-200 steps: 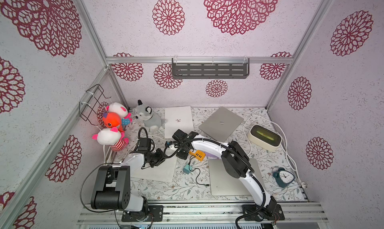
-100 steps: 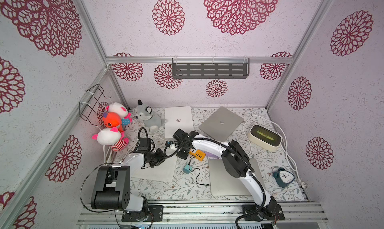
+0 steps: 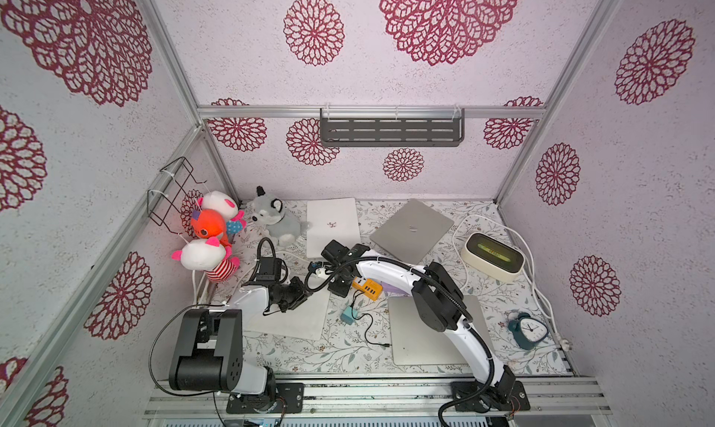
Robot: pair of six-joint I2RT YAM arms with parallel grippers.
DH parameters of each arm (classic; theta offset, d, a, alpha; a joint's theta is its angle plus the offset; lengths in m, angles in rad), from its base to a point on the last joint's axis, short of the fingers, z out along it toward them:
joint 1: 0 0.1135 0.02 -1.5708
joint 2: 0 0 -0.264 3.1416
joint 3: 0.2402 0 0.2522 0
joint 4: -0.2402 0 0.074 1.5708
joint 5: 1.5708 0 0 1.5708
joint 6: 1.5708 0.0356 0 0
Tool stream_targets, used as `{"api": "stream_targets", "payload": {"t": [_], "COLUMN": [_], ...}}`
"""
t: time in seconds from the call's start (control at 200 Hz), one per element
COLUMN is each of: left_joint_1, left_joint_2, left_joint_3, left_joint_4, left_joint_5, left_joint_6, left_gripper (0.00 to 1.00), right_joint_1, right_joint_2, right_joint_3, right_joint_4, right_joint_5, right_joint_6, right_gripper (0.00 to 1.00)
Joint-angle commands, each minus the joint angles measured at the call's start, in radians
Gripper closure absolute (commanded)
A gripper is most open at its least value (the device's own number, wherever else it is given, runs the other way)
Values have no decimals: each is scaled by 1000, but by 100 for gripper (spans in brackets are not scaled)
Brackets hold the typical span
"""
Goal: Unplug the laptop charger
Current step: Remove the charging cable from the laptop.
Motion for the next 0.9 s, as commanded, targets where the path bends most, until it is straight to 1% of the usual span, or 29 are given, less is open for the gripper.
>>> {"api": "stream_targets", "payload": {"t": [0.0,0.12,0.33,0.42,0.515,0.595,0.686,0.761,0.896], "left_joint_1": [3,4,4,3,3,3,4,3,2], "left_joint_2": [12,13,13,12,13,14,18,18,19], "left_joint_3": [-28,-26,-28,-29,-30,-29,-29,-29,-29], "left_joint_4": [-28,-28,-29,-29,-29,-27,-26,-24,-24], "left_joint_5": [-28,-28,-29,-29,-30,-30,-27,-27,-27], "left_joint_6": [-4,-3,-3,-3,-3,-5,-4,-4,-3], "left_gripper": [68,68,68,68,68,68,68,68,68], "right_joint_1": [0,-2,-2,-2,3,8,9,12,9], "right_joint_2": [-25,-21,-16,-20,-42,-55,-52,-59,-59], "right_joint_3": [-28,-25,-19,-18,-65,-90,-79,-88,-95], "right_joint_4": [-68,-76,-72,-77,-29,3,9,16,-2], "right_joint_5": [26,28,60,37,8,3,-13,-3,36], "right_joint_6": [-80,-113,-117,-51,24,67,108,87,-24], "right_gripper": [93,92,93,93,93,93,93,94,94]}}
